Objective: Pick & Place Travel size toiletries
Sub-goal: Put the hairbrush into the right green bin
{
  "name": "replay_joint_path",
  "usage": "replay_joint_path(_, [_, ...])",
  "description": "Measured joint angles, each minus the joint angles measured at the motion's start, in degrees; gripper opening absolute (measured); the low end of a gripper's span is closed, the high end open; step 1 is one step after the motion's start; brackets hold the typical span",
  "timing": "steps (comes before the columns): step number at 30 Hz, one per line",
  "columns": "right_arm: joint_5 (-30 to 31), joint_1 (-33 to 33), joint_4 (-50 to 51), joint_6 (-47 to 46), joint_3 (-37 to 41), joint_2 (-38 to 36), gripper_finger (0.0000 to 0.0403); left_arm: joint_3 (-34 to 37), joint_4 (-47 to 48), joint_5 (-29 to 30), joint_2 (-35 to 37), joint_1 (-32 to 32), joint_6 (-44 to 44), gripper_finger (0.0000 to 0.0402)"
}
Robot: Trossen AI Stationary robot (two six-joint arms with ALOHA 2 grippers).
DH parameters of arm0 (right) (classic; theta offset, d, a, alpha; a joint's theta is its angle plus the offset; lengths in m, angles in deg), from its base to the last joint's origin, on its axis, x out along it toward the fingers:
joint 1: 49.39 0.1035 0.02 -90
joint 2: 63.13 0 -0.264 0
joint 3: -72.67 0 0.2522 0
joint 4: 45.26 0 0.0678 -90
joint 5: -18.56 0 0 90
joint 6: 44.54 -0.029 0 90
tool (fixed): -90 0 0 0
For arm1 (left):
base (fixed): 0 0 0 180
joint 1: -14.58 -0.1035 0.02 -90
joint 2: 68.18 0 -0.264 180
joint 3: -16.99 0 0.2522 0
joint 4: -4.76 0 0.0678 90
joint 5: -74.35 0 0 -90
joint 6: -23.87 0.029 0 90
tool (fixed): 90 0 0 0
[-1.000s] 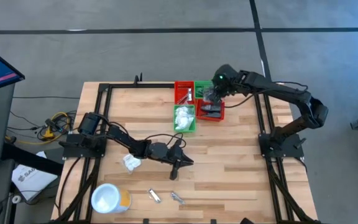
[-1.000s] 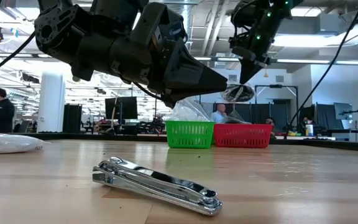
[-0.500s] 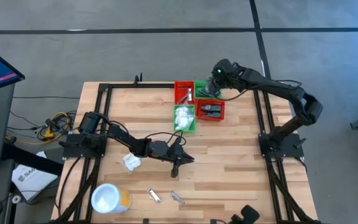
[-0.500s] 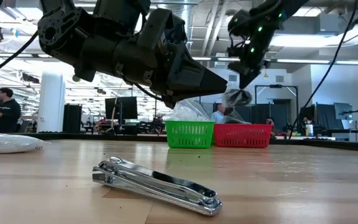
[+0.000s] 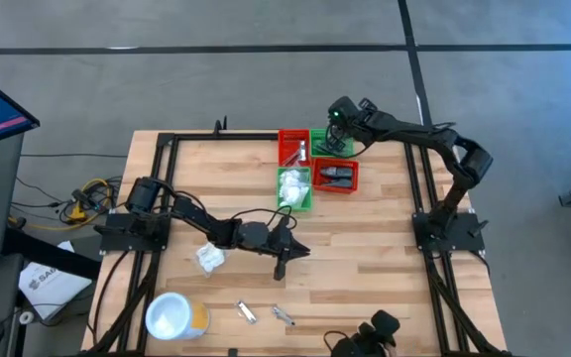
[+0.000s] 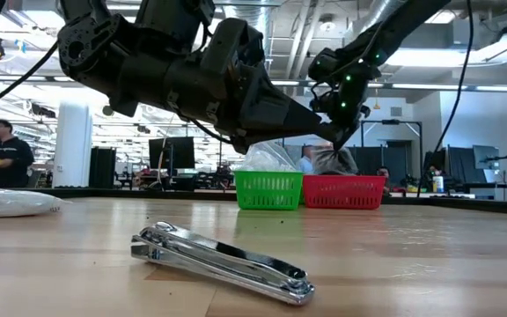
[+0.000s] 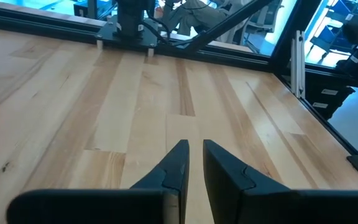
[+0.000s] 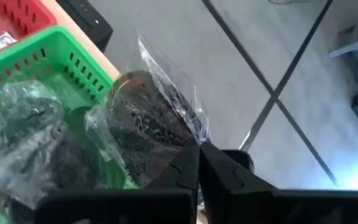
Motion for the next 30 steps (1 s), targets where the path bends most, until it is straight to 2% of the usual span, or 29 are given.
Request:
replay_joint_path(23, [-0.85, 2.05, -3.78, -1.85, 1.33, 0.12, 0.0, 0.01, 0.23, -0.09, 0.0, -0.31, 0.01, 0.004])
replay_joint_path(27, [-3.81, 2.17, -3.69, -3.05, 1.33, 0.12, 0.0, 0.0, 0.26, -0.11, 0.0, -0.31, 0.02, 0.004])
replay_joint_path(30, [-3.55, 2.75, -3.69, -3.6, 1.33, 0.12, 0.0, 0.0, 0.26, -0.24, 0.0, -0.31, 0.0, 0.004])
